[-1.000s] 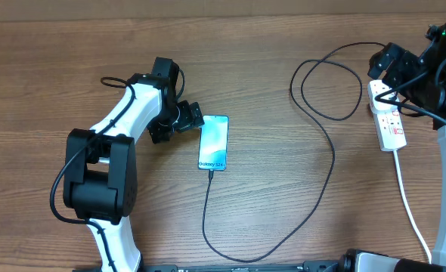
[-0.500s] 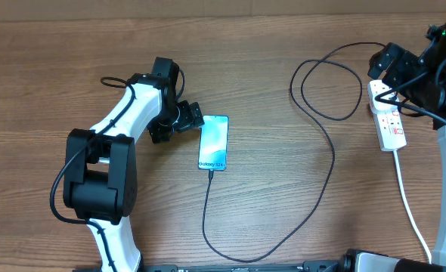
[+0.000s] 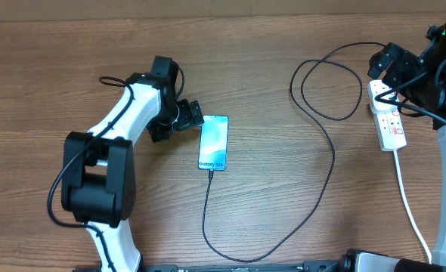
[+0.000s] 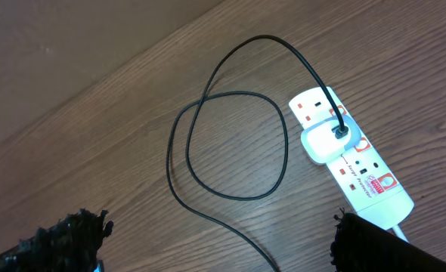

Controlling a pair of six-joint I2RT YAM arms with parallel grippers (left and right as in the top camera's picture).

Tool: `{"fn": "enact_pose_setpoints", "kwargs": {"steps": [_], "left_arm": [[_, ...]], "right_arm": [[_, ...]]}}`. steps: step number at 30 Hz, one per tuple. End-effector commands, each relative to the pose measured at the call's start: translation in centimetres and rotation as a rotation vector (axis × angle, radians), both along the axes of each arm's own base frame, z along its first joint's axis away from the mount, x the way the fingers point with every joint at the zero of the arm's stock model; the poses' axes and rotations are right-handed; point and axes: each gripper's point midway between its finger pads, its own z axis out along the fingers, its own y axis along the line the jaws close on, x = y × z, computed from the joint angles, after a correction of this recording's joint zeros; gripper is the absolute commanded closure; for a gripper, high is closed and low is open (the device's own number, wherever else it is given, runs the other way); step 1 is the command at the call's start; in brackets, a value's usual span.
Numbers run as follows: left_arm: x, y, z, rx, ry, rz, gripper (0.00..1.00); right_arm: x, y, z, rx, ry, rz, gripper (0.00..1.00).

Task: Plug charger to phone and switch on socket

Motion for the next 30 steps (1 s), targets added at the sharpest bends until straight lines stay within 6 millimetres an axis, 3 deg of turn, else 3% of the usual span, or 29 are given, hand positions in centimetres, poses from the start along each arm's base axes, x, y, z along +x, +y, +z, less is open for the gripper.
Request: {"fn": "enact_pose_setpoints", "kwargs": {"steps": [1,9,18,24,30], "left_arm": [[0.7,-0.3,4.5,-0.031,-0.110,0.016,0.00],[0.8,-0.4,10.5,-0.064,-0.263,0.015,0.00],[0.2,0.1,15.6,-0.074,-0.393,0.020,0.00],[-1.1,1.8,16.1,0.008,-0.384,0.045,0.00],[-2.2,2.1,13.3,0.042,-0.341,-0.006,0.01]], "right_arm": [[-0.3,0.1,1.6,-0.012,-0.043,0.005,0.00],[-0.3,0.1,1.6,-0.013,-0.042,0.005,0.00],[-0.3,0.1,1.6,-0.013,-0.042,0.005,0.00],[-0.3,0.1,1.6,-0.012,-0.042,0.005,0.00],[-0.3,0.1,1.6,-0.013,-0.042,0.005,0.00]]}}
